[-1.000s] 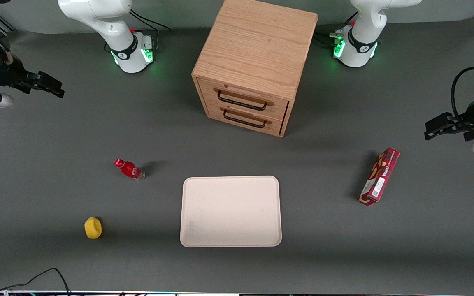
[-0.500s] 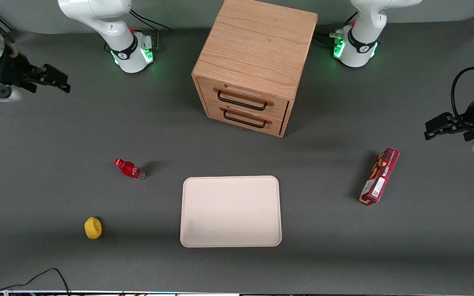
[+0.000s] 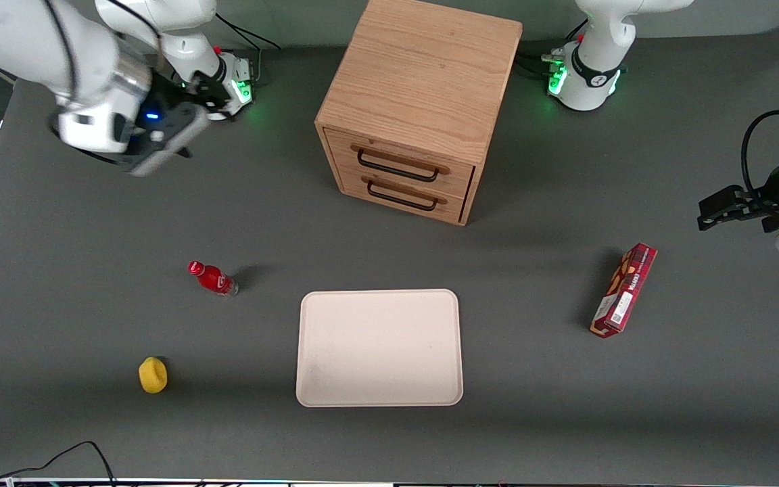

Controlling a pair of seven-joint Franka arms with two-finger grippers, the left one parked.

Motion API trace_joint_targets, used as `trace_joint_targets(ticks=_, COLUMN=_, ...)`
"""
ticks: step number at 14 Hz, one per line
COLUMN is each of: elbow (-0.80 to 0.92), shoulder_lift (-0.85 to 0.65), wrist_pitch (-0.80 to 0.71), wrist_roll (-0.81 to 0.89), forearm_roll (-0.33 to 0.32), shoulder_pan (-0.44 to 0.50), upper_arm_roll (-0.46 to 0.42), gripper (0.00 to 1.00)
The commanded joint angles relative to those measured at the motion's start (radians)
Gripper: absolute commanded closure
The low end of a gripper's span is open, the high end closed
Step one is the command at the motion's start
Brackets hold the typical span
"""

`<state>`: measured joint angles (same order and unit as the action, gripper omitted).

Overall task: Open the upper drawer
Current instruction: 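Move the right gripper to the upper drawer's black handle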

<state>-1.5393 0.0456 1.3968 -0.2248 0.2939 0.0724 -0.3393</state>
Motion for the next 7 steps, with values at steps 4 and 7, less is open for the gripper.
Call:
trace_joint_targets(ticks=4, elbow=0.07, shoulder_lift=0.253, wrist_pitch=0.127, wrist_roll=-0.067, forearm_roll=0.102, shoulder_pan=-0.003, upper_arm_roll=-0.171, gripper=0.0)
trace_joint_targets(ticks=7, elbow=0.068, shoulder_lift=0.356, wrist_pitch=0.266, wrist_roll=-0.061, forearm_roll=0.082, shoulder_pan=-0.002, upper_arm_roll=-0.243, gripper=0.0)
